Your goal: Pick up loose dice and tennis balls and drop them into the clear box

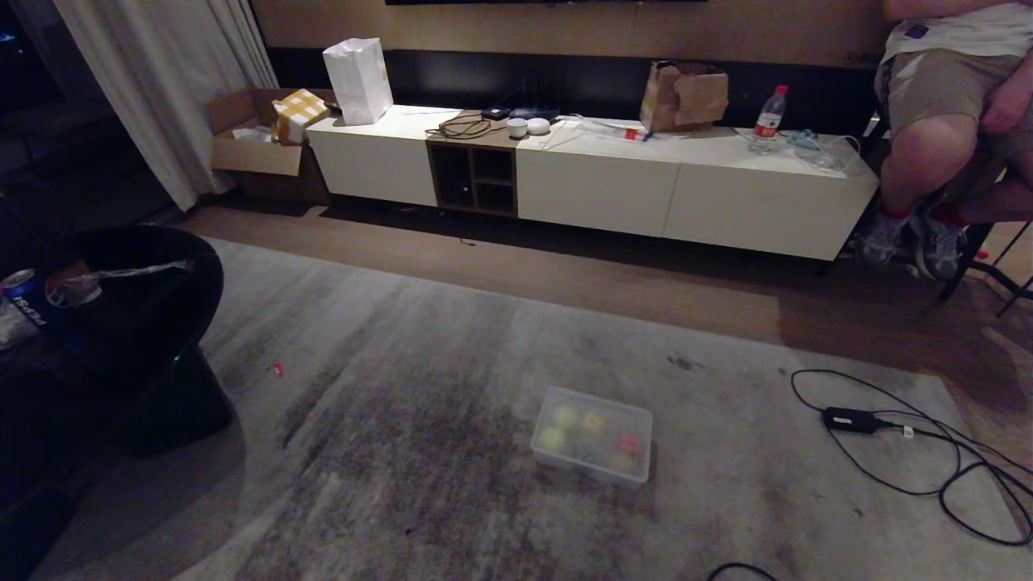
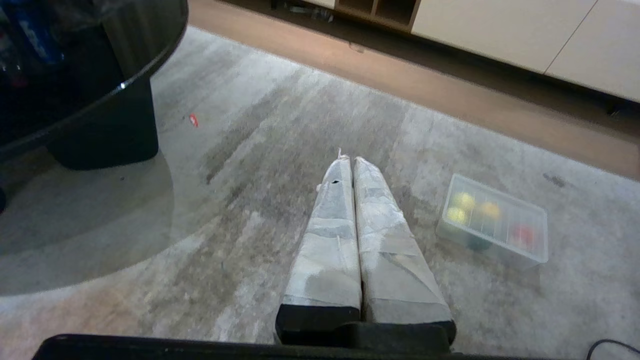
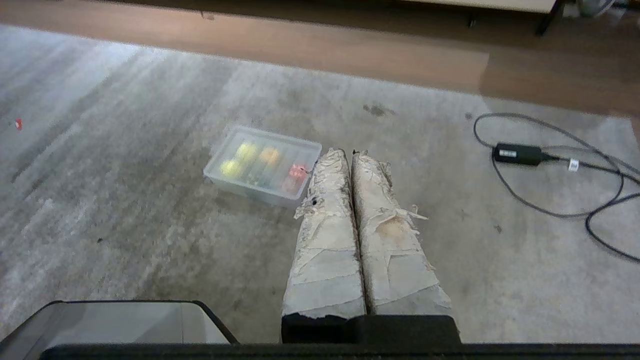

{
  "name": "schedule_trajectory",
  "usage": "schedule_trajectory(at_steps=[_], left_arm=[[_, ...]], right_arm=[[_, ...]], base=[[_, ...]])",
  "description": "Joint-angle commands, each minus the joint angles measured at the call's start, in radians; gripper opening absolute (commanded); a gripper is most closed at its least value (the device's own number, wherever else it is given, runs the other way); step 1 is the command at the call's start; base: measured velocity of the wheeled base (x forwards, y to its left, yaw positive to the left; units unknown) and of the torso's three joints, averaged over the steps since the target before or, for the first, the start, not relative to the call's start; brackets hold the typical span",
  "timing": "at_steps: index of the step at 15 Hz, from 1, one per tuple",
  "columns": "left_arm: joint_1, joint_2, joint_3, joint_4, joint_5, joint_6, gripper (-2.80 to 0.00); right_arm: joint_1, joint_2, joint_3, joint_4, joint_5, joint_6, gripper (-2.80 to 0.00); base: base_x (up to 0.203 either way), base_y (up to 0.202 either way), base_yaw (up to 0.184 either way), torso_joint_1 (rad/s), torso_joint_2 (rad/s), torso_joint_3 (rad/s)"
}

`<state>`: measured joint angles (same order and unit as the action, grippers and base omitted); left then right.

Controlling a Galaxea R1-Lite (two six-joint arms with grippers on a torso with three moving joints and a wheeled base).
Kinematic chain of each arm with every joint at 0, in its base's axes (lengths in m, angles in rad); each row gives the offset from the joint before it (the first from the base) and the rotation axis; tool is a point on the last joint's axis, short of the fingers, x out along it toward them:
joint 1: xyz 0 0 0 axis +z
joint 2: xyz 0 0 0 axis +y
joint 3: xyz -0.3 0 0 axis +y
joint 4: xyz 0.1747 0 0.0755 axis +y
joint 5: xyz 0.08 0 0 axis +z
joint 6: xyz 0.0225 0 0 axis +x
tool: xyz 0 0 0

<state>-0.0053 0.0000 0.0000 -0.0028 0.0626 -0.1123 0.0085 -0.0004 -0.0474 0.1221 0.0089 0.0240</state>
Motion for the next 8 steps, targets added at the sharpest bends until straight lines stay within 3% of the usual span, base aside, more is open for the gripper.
schedule_trajectory(at_steps=[1,8], left_arm=[[-0.001,0.002,0.002,0.000,0.000,0.002,-2.80],[-0.001,0.002,0.002,0.001,-0.002,0.012,-2.80]], right_arm=[[0.000,0.002,0.000,0.001,0.000,0.001,-2.80],[0.001,0.002,0.000,0.002,-0.001,0.001,-2.80]], base=[[0.000,0.000,0.000,-0.002,0.00,0.115],[0.000,0.000,0.000,0.001,0.00,0.018]])
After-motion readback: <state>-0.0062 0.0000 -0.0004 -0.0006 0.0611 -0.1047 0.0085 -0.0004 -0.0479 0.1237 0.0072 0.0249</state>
